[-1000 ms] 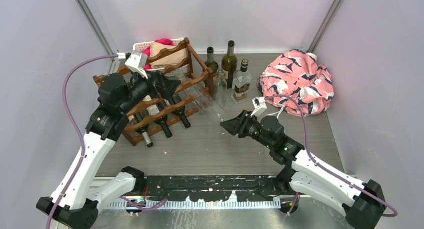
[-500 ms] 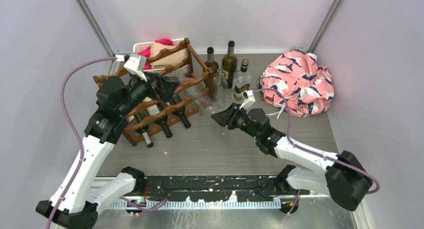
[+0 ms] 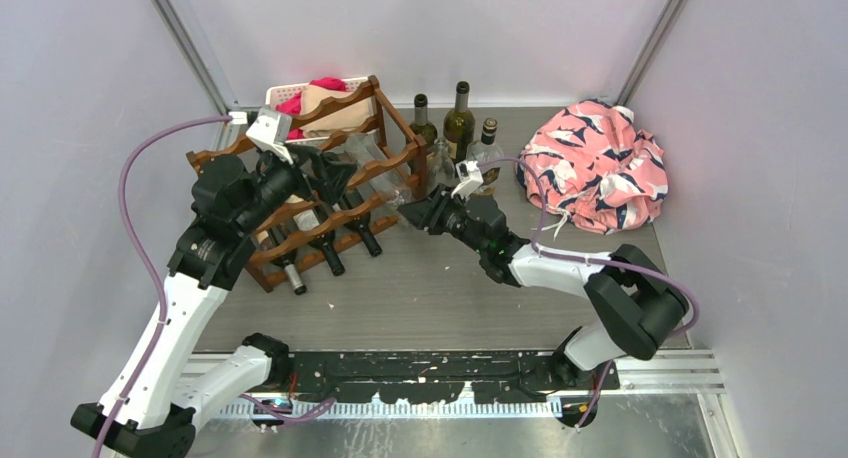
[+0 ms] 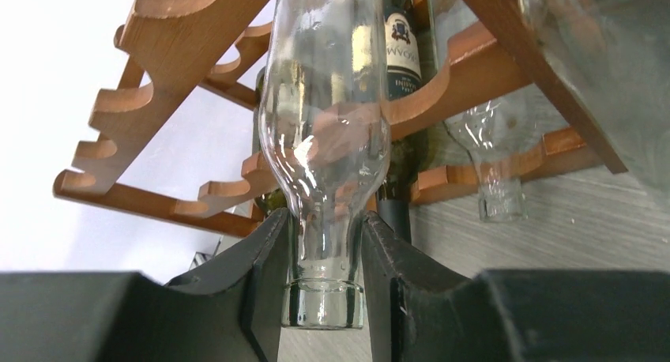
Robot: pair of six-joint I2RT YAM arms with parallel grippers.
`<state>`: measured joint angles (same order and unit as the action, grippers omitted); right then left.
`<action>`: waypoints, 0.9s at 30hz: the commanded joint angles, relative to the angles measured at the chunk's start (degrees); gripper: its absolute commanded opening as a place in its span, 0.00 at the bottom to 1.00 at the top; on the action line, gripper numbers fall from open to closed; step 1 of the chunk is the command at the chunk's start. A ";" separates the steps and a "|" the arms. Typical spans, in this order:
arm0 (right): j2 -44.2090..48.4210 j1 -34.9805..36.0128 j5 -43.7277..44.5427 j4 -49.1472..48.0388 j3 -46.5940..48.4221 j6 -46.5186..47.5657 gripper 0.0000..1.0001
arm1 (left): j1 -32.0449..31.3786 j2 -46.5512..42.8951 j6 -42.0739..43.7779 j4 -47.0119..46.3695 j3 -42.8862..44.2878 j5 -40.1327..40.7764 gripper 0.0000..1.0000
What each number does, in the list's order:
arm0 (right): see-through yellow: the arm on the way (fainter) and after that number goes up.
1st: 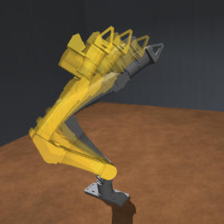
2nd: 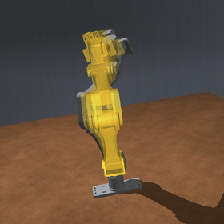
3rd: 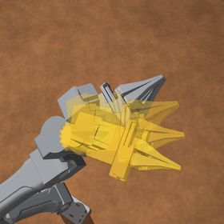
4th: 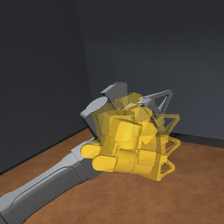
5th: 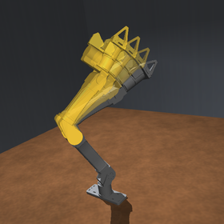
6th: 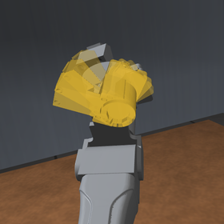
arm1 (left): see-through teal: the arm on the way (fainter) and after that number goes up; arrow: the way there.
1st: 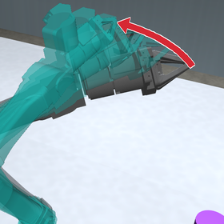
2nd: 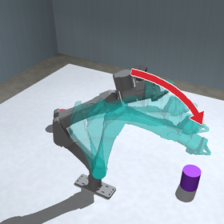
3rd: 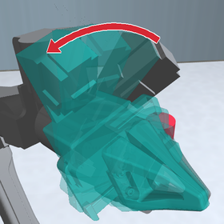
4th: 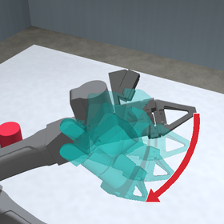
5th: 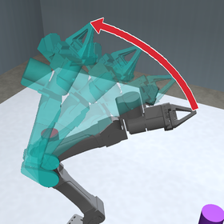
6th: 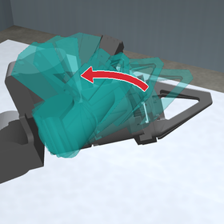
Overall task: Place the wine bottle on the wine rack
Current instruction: Place the wine bottle in the wine rack.
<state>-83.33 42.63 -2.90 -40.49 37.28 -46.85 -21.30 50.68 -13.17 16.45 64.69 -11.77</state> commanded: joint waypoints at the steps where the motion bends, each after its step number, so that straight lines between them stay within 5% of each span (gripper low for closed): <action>1: -1.38 -0.01 2.72 -13.03 6.00 1.96 0.01 | 0.32 -1.02 1.03 -3.70 0.12 0.70 1.00; 27: -13.72 0.00 7.38 -15.19 15.41 3.01 0.01 | 0.38 -0.75 1.72 -3.94 -0.26 1.05 1.00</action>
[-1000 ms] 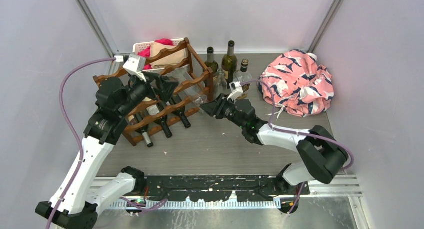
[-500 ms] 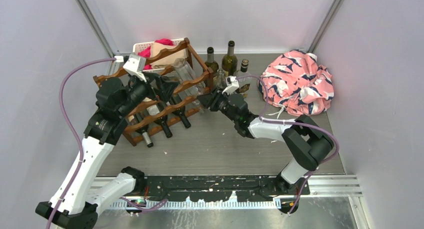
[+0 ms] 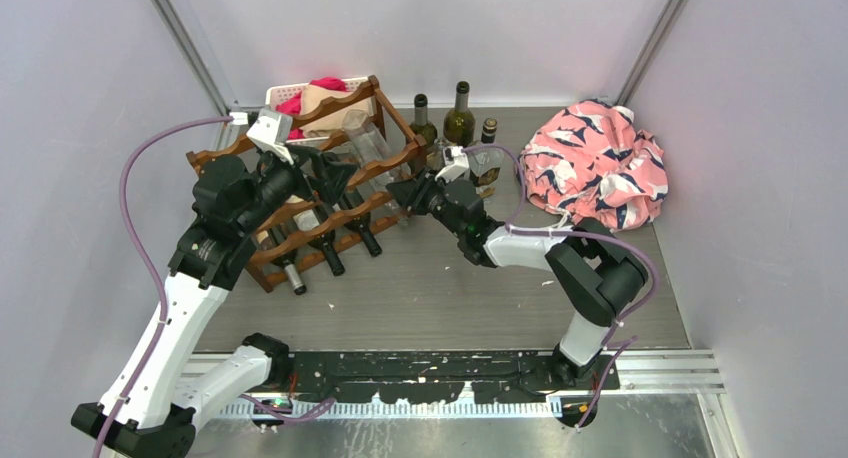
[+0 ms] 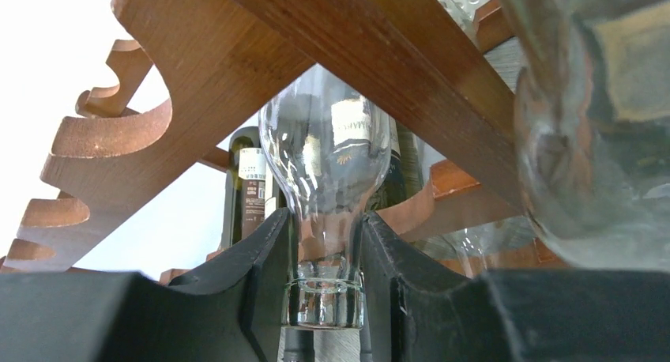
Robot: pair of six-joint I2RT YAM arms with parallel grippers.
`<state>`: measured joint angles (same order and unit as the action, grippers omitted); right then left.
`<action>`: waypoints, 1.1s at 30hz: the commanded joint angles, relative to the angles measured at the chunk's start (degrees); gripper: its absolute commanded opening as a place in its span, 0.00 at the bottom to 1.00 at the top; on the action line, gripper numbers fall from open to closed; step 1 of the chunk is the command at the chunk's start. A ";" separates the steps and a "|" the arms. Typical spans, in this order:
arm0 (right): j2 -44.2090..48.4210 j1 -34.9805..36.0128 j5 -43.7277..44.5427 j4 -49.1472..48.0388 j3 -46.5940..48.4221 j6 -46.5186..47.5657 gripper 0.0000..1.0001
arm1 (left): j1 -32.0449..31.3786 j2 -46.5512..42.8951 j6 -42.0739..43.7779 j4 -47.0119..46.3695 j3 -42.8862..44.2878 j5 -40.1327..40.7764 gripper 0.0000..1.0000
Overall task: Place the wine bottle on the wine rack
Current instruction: Place the wine bottle in the wine rack.
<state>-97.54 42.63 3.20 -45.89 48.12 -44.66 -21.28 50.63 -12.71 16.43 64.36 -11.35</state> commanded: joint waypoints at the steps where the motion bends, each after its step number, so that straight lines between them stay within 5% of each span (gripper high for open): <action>1: 0.15 0.02 1.14 -9.29 4.94 0.72 0.01 | 0.36 -0.71 1.28 -3.92 0.07 0.64 1.00; 5: -0.75 0.00 1.09 -7.99 5.86 0.23 0.06 | 0.37 -0.71 1.32 -3.94 0.05 0.76 1.00; 23: -1.97 0.42 3.36 -2.79 7.03 -0.15 0.62 | 0.45 -0.62 1.38 -4.09 -0.20 0.63 1.00; 33: -1.20 0.85 4.18 -3.20 5.27 0.72 0.70 | 0.49 -0.62 1.37 -4.14 -0.28 0.53 1.00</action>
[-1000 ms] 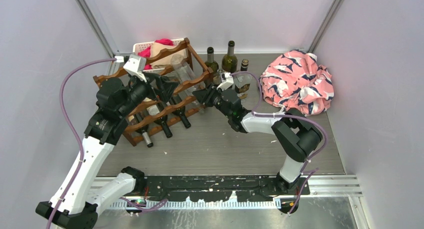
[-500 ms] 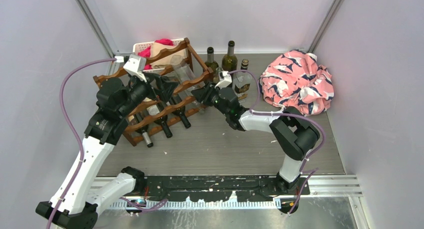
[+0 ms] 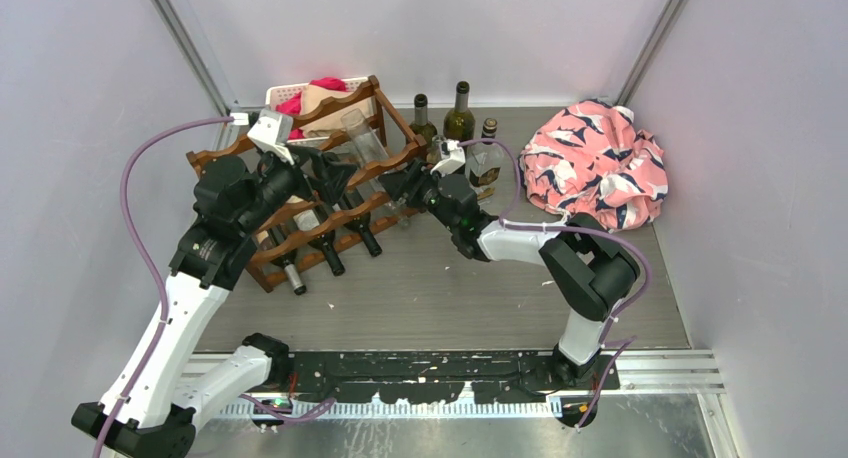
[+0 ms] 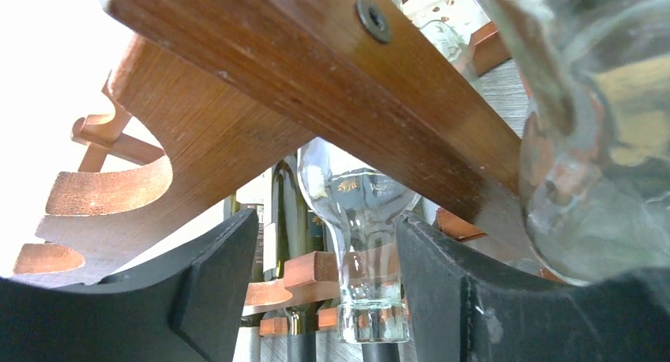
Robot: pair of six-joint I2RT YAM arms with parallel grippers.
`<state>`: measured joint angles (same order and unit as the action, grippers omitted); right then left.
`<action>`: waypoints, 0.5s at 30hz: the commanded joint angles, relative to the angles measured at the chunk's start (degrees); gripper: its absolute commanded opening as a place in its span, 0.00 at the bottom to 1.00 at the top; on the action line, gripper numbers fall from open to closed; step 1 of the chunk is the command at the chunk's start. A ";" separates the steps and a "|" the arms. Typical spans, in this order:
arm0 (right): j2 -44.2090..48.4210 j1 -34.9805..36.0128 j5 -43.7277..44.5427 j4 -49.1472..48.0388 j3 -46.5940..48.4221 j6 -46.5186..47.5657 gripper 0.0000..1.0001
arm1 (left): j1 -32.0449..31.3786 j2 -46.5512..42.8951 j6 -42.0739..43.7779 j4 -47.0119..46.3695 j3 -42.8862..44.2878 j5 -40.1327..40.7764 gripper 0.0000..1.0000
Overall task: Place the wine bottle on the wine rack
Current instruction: Place the wine bottle in the wine rack.
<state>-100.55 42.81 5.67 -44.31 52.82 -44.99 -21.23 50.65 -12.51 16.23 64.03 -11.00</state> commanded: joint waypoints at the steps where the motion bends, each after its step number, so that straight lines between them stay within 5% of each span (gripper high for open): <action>1: 2.09 0.88 1.78 -4.73 0.31 1.31 0.71 | 0.42 -0.64 1.18 -3.94 0.06 0.22 1.00; 15: 5.77 2.59 2.95 -6.22 -4.83 4.54 0.77 | 0.49 -0.65 1.49 -4.00 -0.06 0.42 1.00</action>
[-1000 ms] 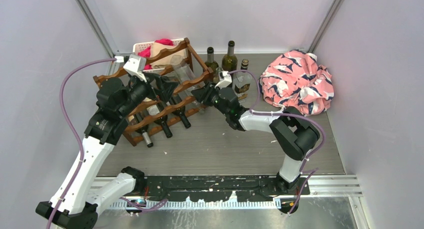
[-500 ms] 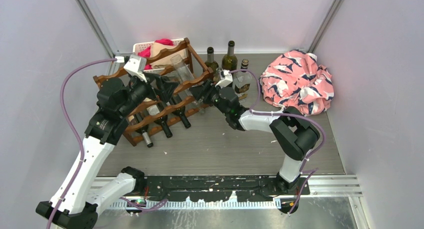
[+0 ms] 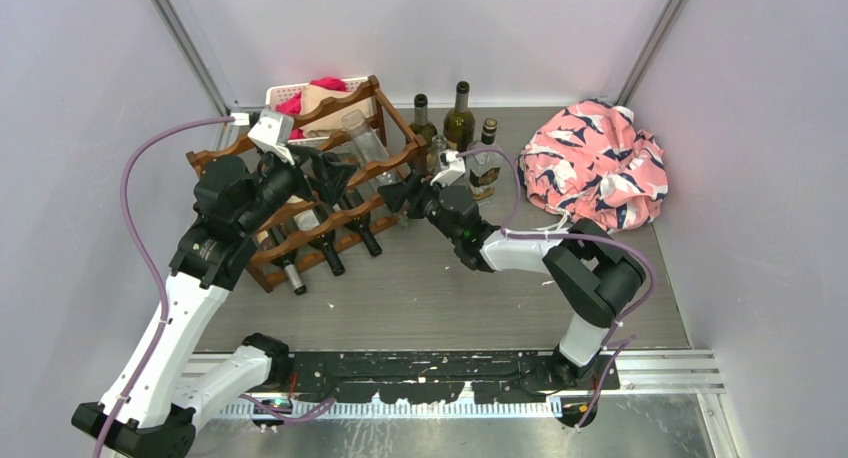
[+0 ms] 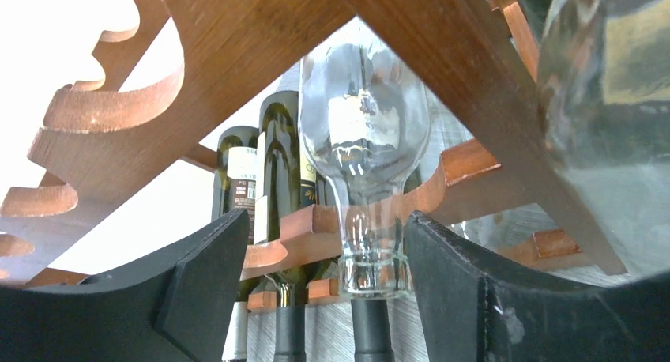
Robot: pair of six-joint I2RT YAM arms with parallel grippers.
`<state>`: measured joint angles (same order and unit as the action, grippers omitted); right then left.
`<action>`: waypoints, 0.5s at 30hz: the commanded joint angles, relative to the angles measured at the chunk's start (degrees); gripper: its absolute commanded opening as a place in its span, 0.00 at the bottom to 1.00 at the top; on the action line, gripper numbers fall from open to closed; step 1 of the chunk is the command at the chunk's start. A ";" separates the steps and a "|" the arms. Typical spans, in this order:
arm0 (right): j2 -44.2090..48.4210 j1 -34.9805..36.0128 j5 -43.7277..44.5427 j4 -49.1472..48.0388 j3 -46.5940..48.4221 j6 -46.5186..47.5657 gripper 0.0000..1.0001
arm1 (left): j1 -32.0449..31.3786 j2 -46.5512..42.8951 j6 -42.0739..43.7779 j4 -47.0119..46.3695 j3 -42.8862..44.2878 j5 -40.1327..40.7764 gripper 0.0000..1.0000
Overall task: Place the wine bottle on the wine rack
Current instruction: Place the wine bottle in the wine rack.
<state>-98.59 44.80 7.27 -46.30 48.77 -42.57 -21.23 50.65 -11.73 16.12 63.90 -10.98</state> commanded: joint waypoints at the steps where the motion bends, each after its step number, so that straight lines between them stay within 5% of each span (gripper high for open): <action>1: 4.07 0.68 1.35 -4.28 -1.09 2.32 0.78 | 0.49 -0.64 0.74 -3.90 0.01 0.43 1.00; 15: 9.12 3.70 3.20 -1.42 -4.44 5.69 0.79 | 0.49 -1.08 1.35 -4.17 -0.40 1.05 1.00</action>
<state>-93.03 47.07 8.62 -45.78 44.29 -39.22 -21.23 50.61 -11.44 16.08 63.66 -10.72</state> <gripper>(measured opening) 0.790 0.996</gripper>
